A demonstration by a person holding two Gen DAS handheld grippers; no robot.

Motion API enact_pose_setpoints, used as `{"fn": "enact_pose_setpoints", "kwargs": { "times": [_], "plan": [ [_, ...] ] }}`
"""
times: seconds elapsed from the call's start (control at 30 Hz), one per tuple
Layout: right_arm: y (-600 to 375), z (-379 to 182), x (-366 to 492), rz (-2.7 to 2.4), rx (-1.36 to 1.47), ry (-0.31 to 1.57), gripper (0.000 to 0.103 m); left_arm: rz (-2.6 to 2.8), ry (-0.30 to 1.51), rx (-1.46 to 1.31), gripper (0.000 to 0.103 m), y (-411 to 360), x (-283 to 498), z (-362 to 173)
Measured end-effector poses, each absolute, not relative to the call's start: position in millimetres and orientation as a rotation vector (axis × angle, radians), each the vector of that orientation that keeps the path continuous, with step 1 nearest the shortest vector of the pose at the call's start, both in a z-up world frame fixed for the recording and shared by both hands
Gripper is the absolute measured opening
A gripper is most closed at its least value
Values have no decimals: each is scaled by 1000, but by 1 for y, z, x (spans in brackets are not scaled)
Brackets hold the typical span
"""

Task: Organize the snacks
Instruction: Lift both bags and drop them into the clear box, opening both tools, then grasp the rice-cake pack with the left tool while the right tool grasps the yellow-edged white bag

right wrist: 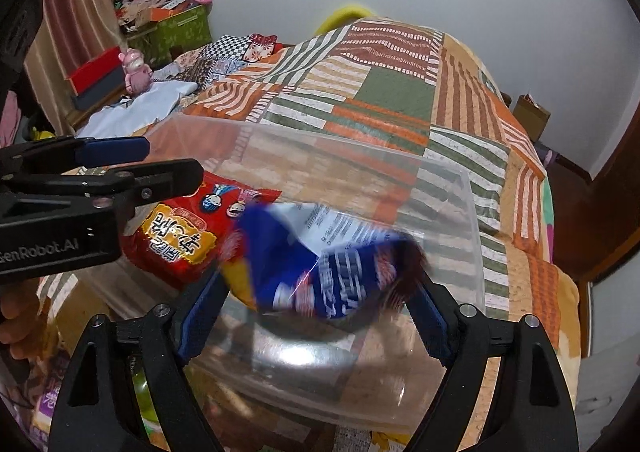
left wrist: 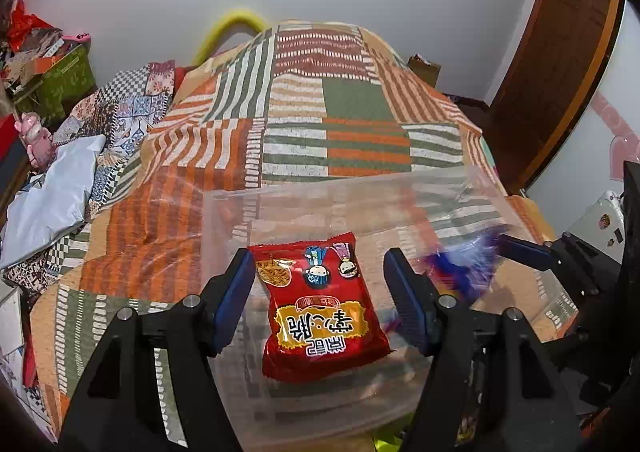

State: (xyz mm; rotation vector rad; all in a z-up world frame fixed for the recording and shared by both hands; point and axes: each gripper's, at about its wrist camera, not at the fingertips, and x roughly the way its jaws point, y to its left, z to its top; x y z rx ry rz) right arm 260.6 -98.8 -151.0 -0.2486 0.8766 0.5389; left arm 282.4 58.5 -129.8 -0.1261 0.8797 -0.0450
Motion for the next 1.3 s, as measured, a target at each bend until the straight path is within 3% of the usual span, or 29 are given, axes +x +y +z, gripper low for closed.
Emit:
{"fn": "enact_pose_setpoints", "kwargs": {
  "times": [0.33, 0.77, 1.3],
  "plan": [
    [-111, -114, 234, 538, -229, 787, 84, -37, 803, -135, 67, 64, 241, -94],
    [-149, -69, 181, 520, -174, 657, 96, 7, 693, -67, 91, 63, 163, -56],
    [-197, -103, 146, 462, -151, 732, 97, 64, 853, -107, 91, 93, 104, -124]
  ]
}}
